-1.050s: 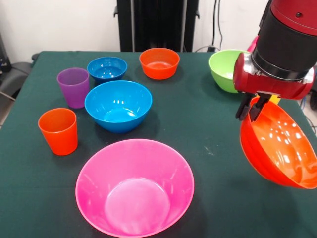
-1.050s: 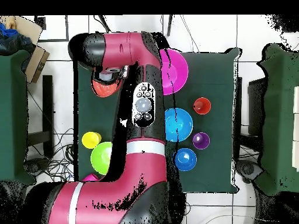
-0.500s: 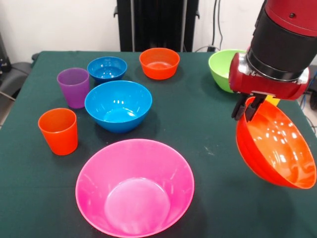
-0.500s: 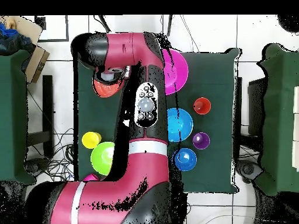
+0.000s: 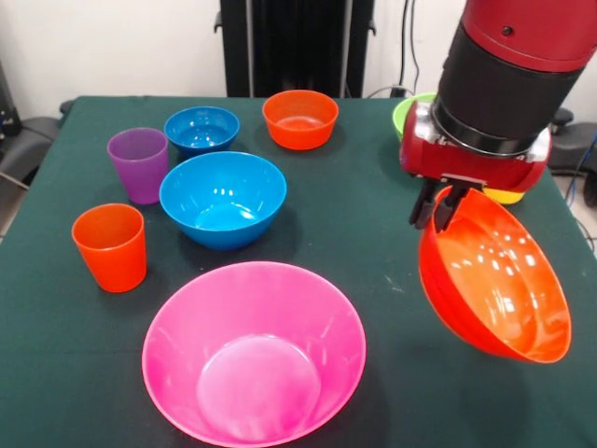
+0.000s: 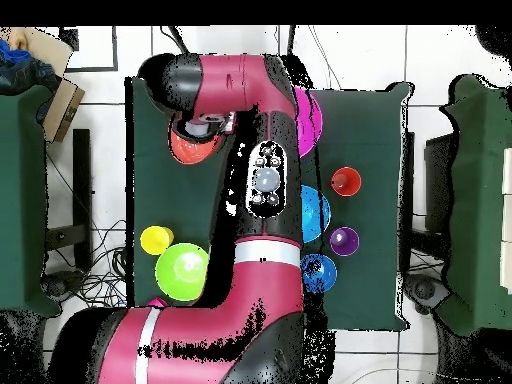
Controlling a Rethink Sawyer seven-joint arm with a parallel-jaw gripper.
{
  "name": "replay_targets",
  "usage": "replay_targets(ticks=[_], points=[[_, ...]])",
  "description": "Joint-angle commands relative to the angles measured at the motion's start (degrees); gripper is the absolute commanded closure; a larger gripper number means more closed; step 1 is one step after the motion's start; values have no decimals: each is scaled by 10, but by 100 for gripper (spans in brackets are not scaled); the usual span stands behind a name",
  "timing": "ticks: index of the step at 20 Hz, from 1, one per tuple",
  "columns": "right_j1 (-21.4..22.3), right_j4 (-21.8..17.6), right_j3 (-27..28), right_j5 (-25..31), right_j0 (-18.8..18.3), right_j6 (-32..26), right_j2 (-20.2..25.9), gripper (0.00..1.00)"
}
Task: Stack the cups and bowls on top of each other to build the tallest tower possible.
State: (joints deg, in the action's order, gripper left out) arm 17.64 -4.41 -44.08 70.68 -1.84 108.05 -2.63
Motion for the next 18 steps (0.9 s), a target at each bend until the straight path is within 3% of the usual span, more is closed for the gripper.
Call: replay_targets(ticks=[1,18], points=[[7,0,-12,56,-14,-42,46,100],[-8,1,69,122,-22,-42,50,100]])
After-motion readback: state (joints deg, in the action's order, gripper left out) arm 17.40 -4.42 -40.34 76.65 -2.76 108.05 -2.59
